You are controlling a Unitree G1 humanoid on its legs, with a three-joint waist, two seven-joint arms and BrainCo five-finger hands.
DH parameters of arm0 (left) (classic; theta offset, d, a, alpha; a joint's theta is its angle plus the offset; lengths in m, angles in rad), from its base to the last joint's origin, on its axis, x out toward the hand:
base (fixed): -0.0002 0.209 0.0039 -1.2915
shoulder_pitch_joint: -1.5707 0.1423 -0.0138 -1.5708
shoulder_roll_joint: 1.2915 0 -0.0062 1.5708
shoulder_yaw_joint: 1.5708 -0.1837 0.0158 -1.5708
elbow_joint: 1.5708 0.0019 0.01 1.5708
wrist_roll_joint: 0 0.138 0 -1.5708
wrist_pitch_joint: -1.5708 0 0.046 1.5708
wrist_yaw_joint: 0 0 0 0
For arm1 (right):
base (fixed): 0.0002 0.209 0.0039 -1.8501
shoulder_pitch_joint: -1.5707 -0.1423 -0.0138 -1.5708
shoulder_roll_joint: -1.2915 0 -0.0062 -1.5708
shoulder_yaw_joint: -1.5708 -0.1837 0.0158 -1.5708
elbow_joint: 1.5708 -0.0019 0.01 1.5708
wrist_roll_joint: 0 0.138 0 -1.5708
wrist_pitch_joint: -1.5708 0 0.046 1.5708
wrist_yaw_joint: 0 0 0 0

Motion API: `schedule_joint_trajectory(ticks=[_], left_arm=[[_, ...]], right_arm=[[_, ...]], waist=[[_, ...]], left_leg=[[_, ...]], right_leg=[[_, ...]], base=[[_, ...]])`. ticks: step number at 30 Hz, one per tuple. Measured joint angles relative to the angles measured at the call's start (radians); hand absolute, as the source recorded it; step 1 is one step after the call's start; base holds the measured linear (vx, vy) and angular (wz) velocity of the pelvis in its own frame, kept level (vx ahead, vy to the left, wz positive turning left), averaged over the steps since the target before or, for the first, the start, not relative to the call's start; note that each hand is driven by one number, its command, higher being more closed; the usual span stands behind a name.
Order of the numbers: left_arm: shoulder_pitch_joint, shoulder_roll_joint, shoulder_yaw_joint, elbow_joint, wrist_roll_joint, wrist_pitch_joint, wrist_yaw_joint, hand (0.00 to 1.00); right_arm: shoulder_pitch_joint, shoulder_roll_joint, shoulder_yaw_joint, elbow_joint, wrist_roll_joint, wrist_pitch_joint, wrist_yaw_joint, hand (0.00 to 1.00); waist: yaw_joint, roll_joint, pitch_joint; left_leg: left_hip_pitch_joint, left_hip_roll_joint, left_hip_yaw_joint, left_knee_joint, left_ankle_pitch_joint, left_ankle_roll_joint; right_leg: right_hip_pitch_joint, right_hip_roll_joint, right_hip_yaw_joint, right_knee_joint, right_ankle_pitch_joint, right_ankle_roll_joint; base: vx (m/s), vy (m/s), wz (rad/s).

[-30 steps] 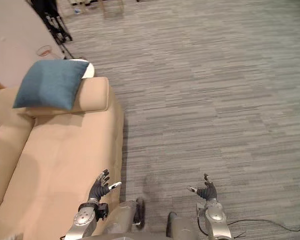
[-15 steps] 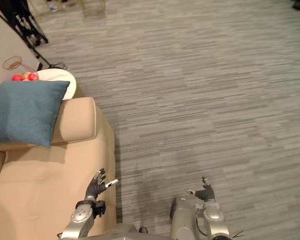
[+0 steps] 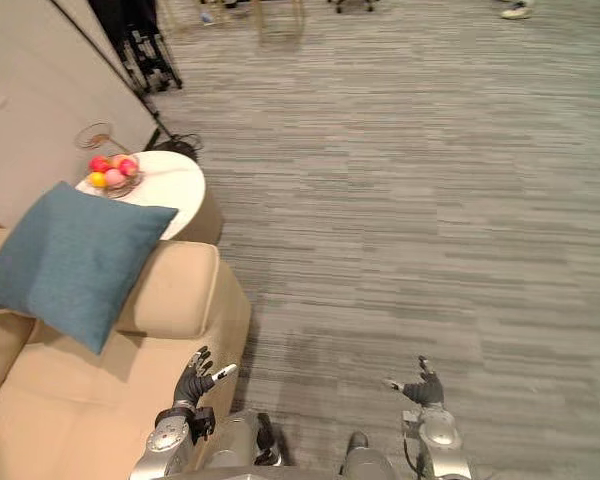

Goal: Pick up cushions and gather them together orderly.

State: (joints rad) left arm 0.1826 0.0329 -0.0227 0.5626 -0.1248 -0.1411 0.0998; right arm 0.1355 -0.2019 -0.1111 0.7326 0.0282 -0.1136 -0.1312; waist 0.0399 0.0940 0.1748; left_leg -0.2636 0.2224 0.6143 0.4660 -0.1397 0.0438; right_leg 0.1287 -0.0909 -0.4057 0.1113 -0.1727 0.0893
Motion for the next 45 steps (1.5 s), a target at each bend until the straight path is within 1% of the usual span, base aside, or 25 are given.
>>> schedule_joint_trajectory(ticks=[1, 2, 4, 5, 7, 8, 10, 12, 14, 15, 16, 17, 18, 19, 20, 22, 23, 25, 27, 29, 32, 34, 37, 40, 45], left_arm=[[-0.004, 0.001, 0.015, 0.002, 0.000, 0.002, -0.005, 0.00], [-0.002, -0.006, 0.037, 0.000, 0.000, 0.004, -0.006, 0.00], [0.019, -0.024, 0.058, 0.001, 0.000, 0.007, -0.008, 0.00], [0.030, -0.030, 0.057, 0.016, 0.000, 0.012, -0.008, 0.00], [0.039, -0.030, 0.053, 0.019, 0.001, 0.017, -0.011, 0.00], [0.038, -0.024, 0.054, 0.020, 0.001, 0.020, -0.011, 0.00], [0.038, -0.017, 0.056, 0.020, 0.001, 0.019, -0.009, 0.00], [0.035, -0.008, 0.054, 0.019, 0.001, 0.018, -0.009, 0.00], [0.021, 0.002, 0.049, 0.019, 0.001, 0.015, -0.009, 0.00], [0.012, 0.005, 0.046, 0.019, 0.001, 0.014, -0.009, 0.00], [0.010, 0.016, 0.028, 0.020, 0.001, 0.012, -0.009, 0.00], [0.009, 0.029, 0.025, 0.020, 0.001, 0.011, -0.009, 0.00], [0.002, 0.037, 0.024, 0.020, 0.001, 0.010, -0.011, 0.00], [0.001, 0.007, 0.028, 0.034, 0.001, 0.011, -0.008, 0.00], [0.003, 0.003, 0.027, 0.033, 0.002, 0.011, -0.009, 0.00], [-0.009, -0.012, 0.025, 0.033, 0.002, 0.010, -0.011, 0.00], [-0.012, -0.014, 0.025, 0.031, 0.002, 0.009, -0.012, 0.00], [-0.013, -0.013, 0.020, 0.025, 0.001, 0.001, -0.011, 0.00], [-0.013, -0.009, 0.014, 0.025, 0.001, 0.000, -0.010, 0.00], [-0.005, 0.014, 0.015, 0.025, 0.002, 0.001, -0.007, 0.00], [0.007, 0.073, 0.017, 0.026, 0.004, 0.006, -0.006, 0.00], [-0.005, 0.090, 0.018, 0.026, 0.011, 0.006, -0.006, 0.00], [-0.046, 0.120, 0.024, 0.014, 0.018, 0.006, -0.006, 0.00], [-0.123, 0.155, 0.027, 0.012, 0.017, 0.005, -0.002, 0.00], [-0.364, 0.191, -0.002, 0.016, -0.001, -0.001, 0.024, 0.00]], right_arm=[[0.001, 0.017, -0.010, 0.011, 0.003, 0.005, 0.000, 0.00], [0.000, 0.035, -0.007, 0.009, 0.003, 0.003, 0.001, 0.00], [-0.032, 0.031, -0.009, 0.021, 0.001, 0.004, 0.003, 0.00], [-0.043, 0.029, -0.015, 0.024, 0.000, 0.003, 0.004, 0.00], [-0.034, 0.022, -0.017, 0.025, -0.001, 0.004, 0.005, 0.00], [-0.034, 0.024, -0.016, 0.025, -0.001, 0.005, 0.008, 0.00], [-0.036, 0.028, -0.014, 0.018, 0.001, 0.005, 0.012, 0.00], [-0.031, 0.028, -0.011, -0.006, 0.001, 0.003, 0.022, 0.00], [-0.025, 0.026, -0.012, -0.013, 0.010, 0.001, 0.024, 0.00], [-0.019, 0.026, -0.012, -0.014, 0.011, 0.001, 0.024, 0.00], [-0.007, 0.028, -0.013, -0.019, 0.012, 0.002, 0.023, 0.00], [0.014, 0.039, -0.020, -0.030, 0.015, 0.002, 0.022, 0.00], [0.028, 0.048, -0.027, -0.036, 0.020, 0.001, 0.021, 0.00], [0.044, 0.040, -0.042, -0.042, 0.021, 0.006, 0.020, 0.00], [0.046, 0.043, -0.044, -0.056, 0.021, 0.005, 0.020, 0.00], [0.046, 0.059, -0.060, -0.115, 0.034, -0.004, 0.017, 0.00], [0.045, 0.059, -0.063, -0.115, 0.041, -0.008, 0.016, 0.00], [0.045, 0.068, -0.090, -0.116, 0.049, -0.018, -0.001, 0.00], [0.035, 0.046, -0.121, -0.111, 0.051, -0.024, -0.003, 0.00], [0.027, 0.057, -0.127, -0.110, 0.051, -0.025, -0.005, 0.00], [0.030, 0.079, -0.155, -0.114, 0.050, -0.024, -0.003, 0.00], [0.026, 0.071, -0.191, -0.123, 0.050, -0.024, -0.004, 0.00], [0.004, 0.036, -0.207, -0.132, 0.051, -0.024, -0.005, 0.00], [-0.073, -0.015, -0.207, -0.138, 0.053, -0.024, -0.006, 0.00], [-0.299, -0.119, -0.166, -0.150, 0.082, -0.027, -0.042, 0.00]], waist=[[-0.005, -0.017, -0.007], [0.003, -0.055, -0.017], [0.008, -0.045, -0.023], [-0.002, -0.053, -0.023], [-0.003, -0.057, -0.026], [-0.009, -0.058, -0.026], [-0.025, -0.055, -0.027], [-0.028, -0.049, -0.029], [-0.034, -0.046, -0.026], [-0.035, -0.049, -0.028], [-0.050, -0.055, -0.031], [-0.061, -0.072, -0.031], [-0.061, -0.086, -0.031], [-0.039, -0.049, -0.038], [-0.029, -0.044, -0.044], [-0.029, -0.044, -0.043], [-0.027, -0.044, -0.043], [-0.027, -0.053, -0.040], [-0.024, -0.047, -0.044], [-0.026, -0.053, -0.051], [-0.026, -0.080, -0.055], [-0.027, -0.080, -0.055], [-0.031, -0.079, -0.054], [-0.050, -0.082, -0.045], [-0.058, -0.089, 0.037]], left_leg=[[0.018, -0.020, 0.046, -0.010, -0.015, 0.034], [0.012, -0.051, 0.116, 0.002, -0.046, 0.080], [0.014, -0.067, 0.103, 0.006, -0.136, 0.125], [0.036, -0.119, 0.056, -0.001, -0.155, 0.125], [0.094, -0.190, -0.026, -0.028, -0.183, 0.127], [0.131, -0.221, -0.093, -0.044, -0.193, 0.129], [0.202, -0.246, -0.185, -0.073, -0.194, 0.129], [0.242, -0.247, -0.259, -0.087, -0.193, 0.128], [0.278, -0.241, -0.391, -0.092, -0.193, 0.106], [0.283, -0.240, -0.426, -0.095, -0.195, 0.096], [0.286, -0.240, -0.516, -0.091, -0.206, 0.059], [0.292, -0.249, -0.574, -0.078, -0.222, 0.022], [0.299, -0.257, -0.605, -0.069, -0.232, 0.004], [0.301, -0.215, -0.637, -0.051, -0.230, -0.026], [0.289, -0.204, -0.636, -0.043, -0.218, -0.049], [0.253, -0.150, -0.566, 0.009, -0.168, -0.134], [0.247, -0.134, -0.539, 0.021, -0.163, -0.143], [0.244, -0.059, -0.377, -0.013, -0.177, -0.119], [0.240, -0.050, -0.323, -0.114, -0.105, -0.110], [0.241, -0.067, -0.324, -0.153, -0.101, -0.105], [0.240, -0.090, -0.327, -0.196, -0.078, -0.094], [0.239, -0.102, -0.327, -0.217, -0.062, -0.093], [0.219, -0.108, -0.328, -0.258, -0.040, -0.093], [0.164, -0.109, -0.340, -0.276, -0.009, -0.097], [0.033, -0.096, -0.343, -0.220, 0.006, -0.097]], right_leg=[[0.012, -0.030, -0.038, 0.031, -0.039, 0.021], [0.022, -0.070, -0.094, 0.063, -0.074, 0.050], [0.026, -0.083, -0.123, 0.132, -0.092, 0.080], [0.014, -0.140, -0.120, 0.282, -0.108, 0.104], [-0.067, -0.226, -0.047, 0.605, -0.070, 0.097], [-0.120, -0.223, 0.029, 0.749, -0.086, 0.082], [-0.207, -0.200, 0.099, 0.832, -0.120, 0.040], [-0.302, -0.165, 0.150, 0.802, -0.144, 0.001], [-0.407, -0.070, 0.290, 0.612, -0.148, 0.014], [-0.433, -0.043, 0.348, 0.561, -0.142, 0.023], [-0.453, 0.013, 0.480, 0.411, -0.097, 0.069], [-0.441, 0.029, 0.554, 0.256, 0.017, 0.057], [-0.440, 0.028, 0.569, 0.235, 0.151, 0.050], [-0.429, 0.037, 0.521, 0.272, 0.129, 0.022], [-0.424, 0.037, 0.506, 0.267, 0.124, 0.014], [-0.359, 0.015, 0.403, 0.214, 0.110, -0.014], [-0.341, 0.014, 0.388, 0.200, 0.111, -0.016], [-0.252, -0.003, 0.310, 0.141, 0.110, -0.022], [-0.242, -0.015, 0.275, 0.120, 0.107, -0.017], [-0.237, -0.019, 0.271, 0.084, 0.118, -0.007], [-0.215, -0.026, 0.268, 0.011, 0.159, 0.000], [-0.214, -0.033, 0.268, -0.004, 0.172, 0.000], [-0.244, -0.032, 0.268, -0.012, 0.183, -0.004], [-0.310, -0.029, 0.266, -0.007, 0.197, -0.016], [-0.435, -0.018, 0.269, 0.032, 0.222, -0.039]], base=[[0.50, 0.202, 1.77], [0.42, 0.157, 1.36], [0.46, 0.169, 1.09], [0.59, 0.255, 1.42], [0.50, 0.185, 1.52], [0.40, 0.066, 1.34], [0.49, -0.008, 1.57], [0.54, -0.100, 1.37], [0.45, -0.165, 1.57], [0.40, -0.210, 1.83], [0.40, -0.261, 2.05], [0.41, -0.287, 2.11], [0.41, -0.297, 1.56], [0.32, -0.227, 0.83], [0.33, -0.257, 0.81], [0.27, -0.254, 1.09], [0.20, -0.203, 1.19], [0.12, -0.130, 1.10], [0.05, -0.028, 0.66], [-0.03, 0.057, 0.26], [-0.06, 0.051, 0.13], [-0.07, 0.016, 0.03], [-0.11, -0.035, 0.02], [-0.09, -0.068, 0.03], [-0.10, -0.047, -0.01]])
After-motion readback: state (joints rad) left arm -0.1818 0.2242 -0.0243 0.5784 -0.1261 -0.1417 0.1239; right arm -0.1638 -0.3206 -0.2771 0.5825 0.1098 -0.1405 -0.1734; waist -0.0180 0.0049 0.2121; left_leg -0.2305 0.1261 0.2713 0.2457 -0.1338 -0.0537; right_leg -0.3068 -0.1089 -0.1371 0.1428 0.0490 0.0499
